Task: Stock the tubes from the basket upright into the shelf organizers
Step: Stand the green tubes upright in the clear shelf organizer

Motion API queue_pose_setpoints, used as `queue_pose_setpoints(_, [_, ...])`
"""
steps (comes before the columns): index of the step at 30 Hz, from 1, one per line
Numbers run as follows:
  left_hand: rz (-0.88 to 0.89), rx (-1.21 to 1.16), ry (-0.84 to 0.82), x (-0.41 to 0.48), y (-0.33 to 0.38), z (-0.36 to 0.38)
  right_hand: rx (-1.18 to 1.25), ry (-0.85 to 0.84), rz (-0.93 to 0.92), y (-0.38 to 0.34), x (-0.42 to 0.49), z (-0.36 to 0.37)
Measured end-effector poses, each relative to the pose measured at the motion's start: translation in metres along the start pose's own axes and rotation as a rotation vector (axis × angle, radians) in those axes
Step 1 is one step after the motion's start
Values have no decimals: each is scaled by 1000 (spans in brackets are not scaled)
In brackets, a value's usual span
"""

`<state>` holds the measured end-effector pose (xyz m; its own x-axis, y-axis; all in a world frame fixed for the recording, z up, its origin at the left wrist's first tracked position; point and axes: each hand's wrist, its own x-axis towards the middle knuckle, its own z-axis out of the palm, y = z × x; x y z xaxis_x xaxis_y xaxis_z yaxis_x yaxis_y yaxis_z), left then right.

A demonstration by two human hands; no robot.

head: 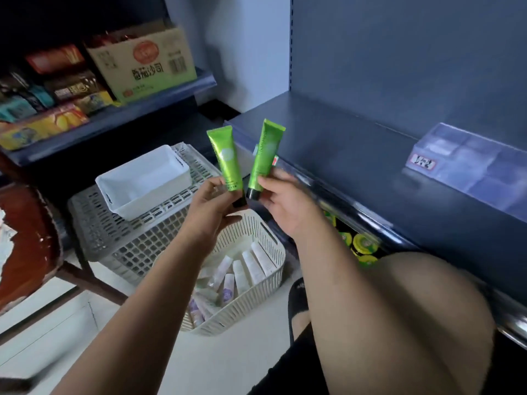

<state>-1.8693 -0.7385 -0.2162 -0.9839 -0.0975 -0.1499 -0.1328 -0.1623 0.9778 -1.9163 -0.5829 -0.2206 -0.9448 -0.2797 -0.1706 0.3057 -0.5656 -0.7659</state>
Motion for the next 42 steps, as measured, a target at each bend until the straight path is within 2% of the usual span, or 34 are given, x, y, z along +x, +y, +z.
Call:
queue_pose_setpoints(3, [62,2,-51,-4,15,31,-196,115,-200,-30,-28,-10])
queue_pose_setpoints(7, [125,-18,-140,-18,30,80,-395,283,-342,-75,-71,-28])
queue_pose_setpoints(13, [233,49,-323,-52,43,160,-544,402,-541,-135,-155,-56])
queue_pose_setpoints(17, [284,3,-496,-83,40,222,-577,508,-641,-165,-223,-86])
queue_pose_setpoints(22, [254,5,-729,-126,29,287,-617,690,-718,-188,-302,-124])
queue_pose_setpoints(31, [260,70,-1006,-201,-2,391,-662,1007,-838,-185,-427,-182])
queue_pose_setpoints(34, [239,75,-1031,-227,-15,420,-658,1064,-829,-189,-461,-198])
queue_pose_setpoints(42, [348,171,-904,-257,-50,477,-640,1254,-860,-193,-502,-243])
